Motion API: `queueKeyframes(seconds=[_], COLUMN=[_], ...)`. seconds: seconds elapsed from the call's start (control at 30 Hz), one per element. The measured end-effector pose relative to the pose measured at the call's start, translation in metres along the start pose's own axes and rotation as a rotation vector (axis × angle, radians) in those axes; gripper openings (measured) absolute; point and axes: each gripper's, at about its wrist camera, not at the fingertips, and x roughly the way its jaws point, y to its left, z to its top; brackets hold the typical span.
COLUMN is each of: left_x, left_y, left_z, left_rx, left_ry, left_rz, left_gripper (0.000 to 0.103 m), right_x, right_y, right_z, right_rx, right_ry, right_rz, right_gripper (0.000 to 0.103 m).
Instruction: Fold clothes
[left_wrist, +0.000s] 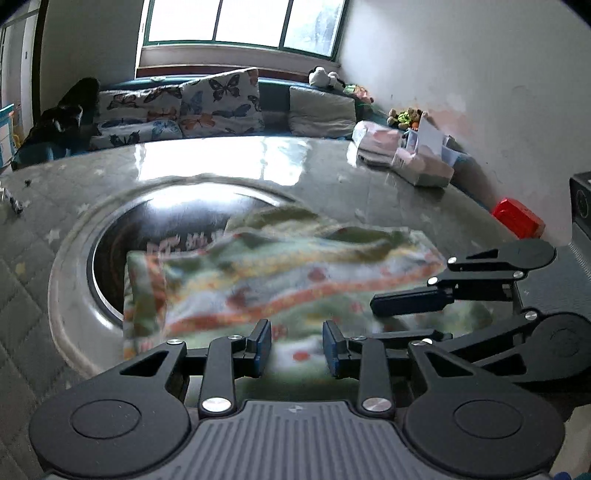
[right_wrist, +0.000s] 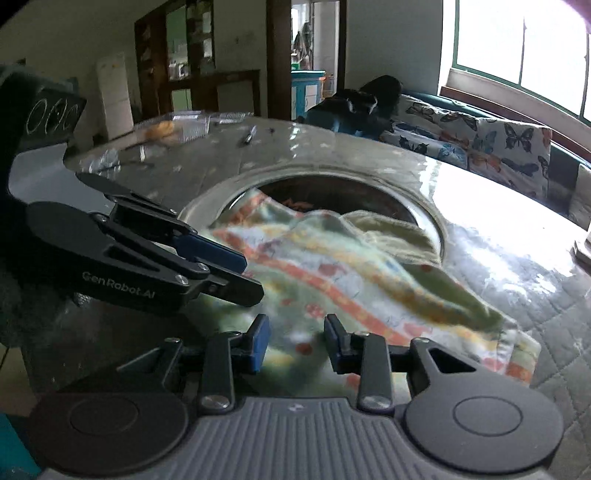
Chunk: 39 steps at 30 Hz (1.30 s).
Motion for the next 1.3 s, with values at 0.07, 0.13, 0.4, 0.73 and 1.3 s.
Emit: queueKeyframes(seconds=[0.07,0.13,0.4,0.73,1.3], left_x=[-0.003,-0.008,-0.014,-0.021,0.011], left_y=[0.000,0.000,0.006,0.029,0.066], left_z=[-0.004,-0.005,-0.015,-0.020,0.034], left_rx=[0.000,-0.004,-0.037,-0.112,-0.211], left_ry=[-0.006,-0.018,-0.038,-0.019,-0.034], left_rz=[0.005,0.008,0.011,0.041,0.102], left_gripper=[0.034,0.034,0.034,0.037,0.038], right_x=[-0.003,-0.008,-0.011,-0.026,-0.016], right_y=[0.004,0.003,-0.005,-0.037,-0.097], right_z=[-0.001,0.000,-0.007,-0.026,-0.007], right_rx=[-0.012,-0.002,0.057,0.167,0.308], right_ry=[-0.006,-0.018,-0.023,0.000,-0.043], right_rz=[-0.004,0.005,0.028,0.006,-0.092], right_gripper=[0.033,0.033,0.033,0.038,0.055])
